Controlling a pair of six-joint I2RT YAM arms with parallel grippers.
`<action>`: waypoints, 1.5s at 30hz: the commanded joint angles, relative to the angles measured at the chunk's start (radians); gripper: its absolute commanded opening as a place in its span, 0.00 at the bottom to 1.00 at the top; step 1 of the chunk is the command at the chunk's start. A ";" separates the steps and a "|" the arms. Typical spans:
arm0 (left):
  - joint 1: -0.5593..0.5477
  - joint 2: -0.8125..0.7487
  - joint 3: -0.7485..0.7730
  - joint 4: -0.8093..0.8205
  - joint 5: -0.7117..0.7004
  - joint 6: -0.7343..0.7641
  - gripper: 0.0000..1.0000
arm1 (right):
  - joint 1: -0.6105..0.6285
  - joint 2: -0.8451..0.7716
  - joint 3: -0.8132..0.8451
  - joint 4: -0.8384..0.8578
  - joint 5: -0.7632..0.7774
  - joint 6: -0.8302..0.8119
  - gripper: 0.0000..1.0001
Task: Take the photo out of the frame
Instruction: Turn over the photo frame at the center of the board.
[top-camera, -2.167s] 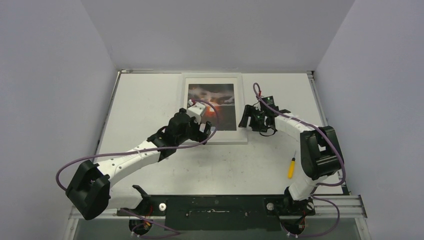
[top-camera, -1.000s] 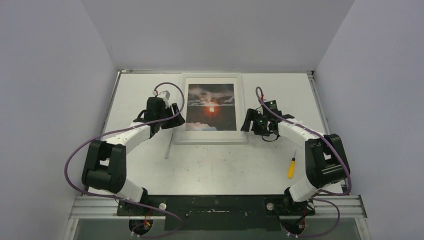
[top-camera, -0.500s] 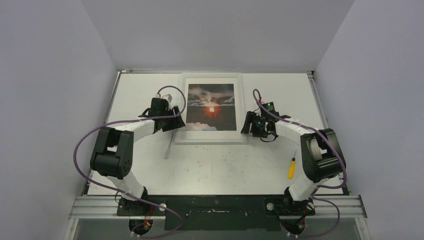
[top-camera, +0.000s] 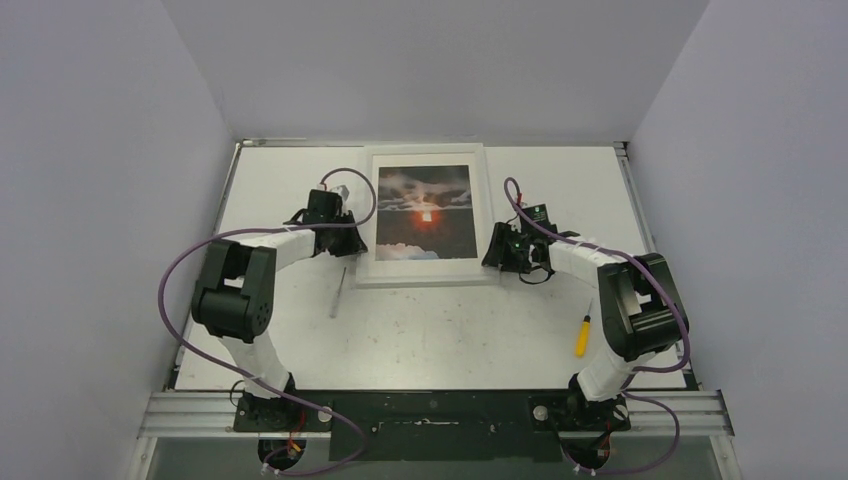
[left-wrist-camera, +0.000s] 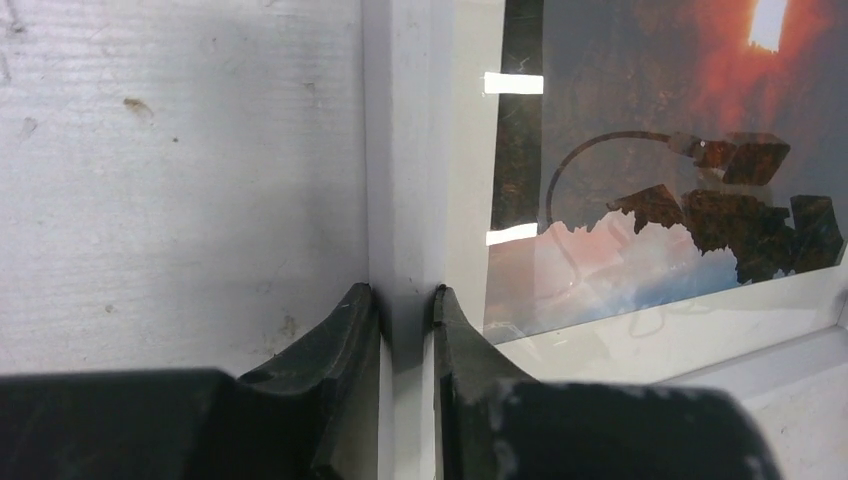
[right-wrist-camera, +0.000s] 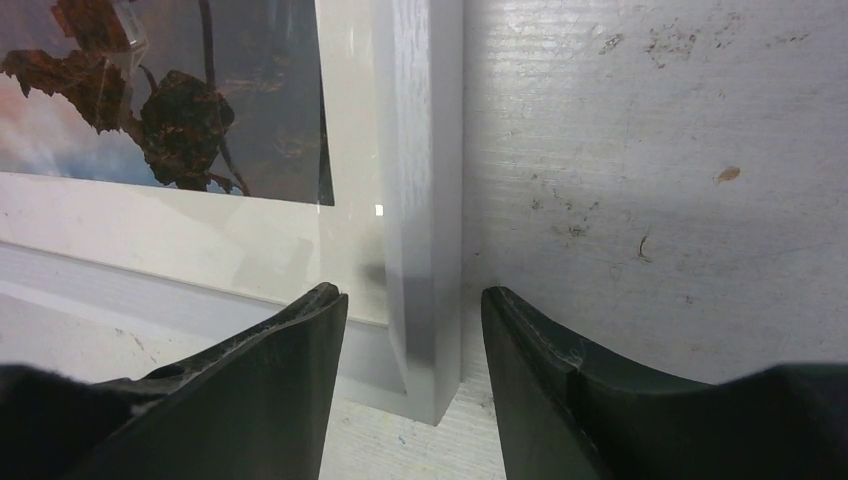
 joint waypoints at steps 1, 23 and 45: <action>-0.032 0.025 0.062 -0.038 -0.003 0.007 0.01 | 0.007 -0.007 -0.004 0.008 0.007 0.000 0.55; -0.108 -0.177 0.046 -0.092 0.020 -0.048 0.00 | 0.470 -0.311 0.032 0.047 0.352 -0.271 0.90; -0.050 -0.568 -0.238 -0.001 -0.396 -0.354 0.96 | 0.657 -0.503 -0.126 0.305 0.628 -0.357 0.90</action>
